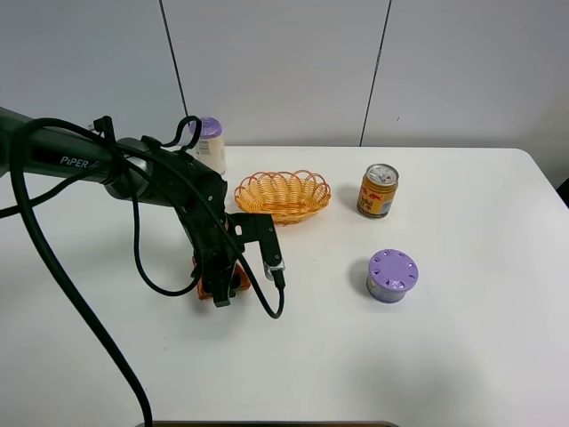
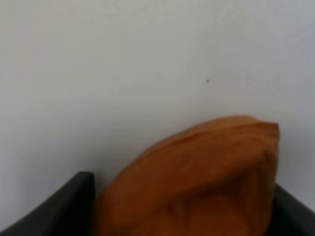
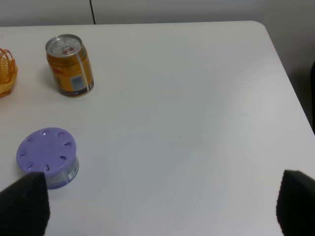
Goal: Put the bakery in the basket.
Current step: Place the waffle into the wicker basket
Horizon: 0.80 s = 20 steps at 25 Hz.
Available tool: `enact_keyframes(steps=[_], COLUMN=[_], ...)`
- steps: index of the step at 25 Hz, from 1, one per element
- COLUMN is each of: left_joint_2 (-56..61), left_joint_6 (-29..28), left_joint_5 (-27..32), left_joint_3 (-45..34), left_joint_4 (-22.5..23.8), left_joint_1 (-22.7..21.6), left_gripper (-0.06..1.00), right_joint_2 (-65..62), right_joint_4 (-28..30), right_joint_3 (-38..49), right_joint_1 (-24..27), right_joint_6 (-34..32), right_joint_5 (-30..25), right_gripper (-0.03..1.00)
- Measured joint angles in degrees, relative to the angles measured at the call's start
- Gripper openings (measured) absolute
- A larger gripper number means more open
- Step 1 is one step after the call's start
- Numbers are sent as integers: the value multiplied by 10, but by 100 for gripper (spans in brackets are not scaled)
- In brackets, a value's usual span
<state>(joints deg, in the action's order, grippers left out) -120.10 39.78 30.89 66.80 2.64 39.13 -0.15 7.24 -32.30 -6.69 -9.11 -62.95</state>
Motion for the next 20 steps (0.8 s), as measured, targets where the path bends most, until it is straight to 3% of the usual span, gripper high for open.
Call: enact_keyframes(steps=[20], left_joint_2=[4], left_joint_6=[0], left_joint_5=[3], left_joint_3=[0], left_joint_4=[5], left_joint_1=[0], left_gripper=[62], right_joint_2=[0], right_joint_4=[0], right_joint_3=[0], right_joint_1=[0], right_joint_6=[0], right_joint_5=[0], right_gripper=[91])
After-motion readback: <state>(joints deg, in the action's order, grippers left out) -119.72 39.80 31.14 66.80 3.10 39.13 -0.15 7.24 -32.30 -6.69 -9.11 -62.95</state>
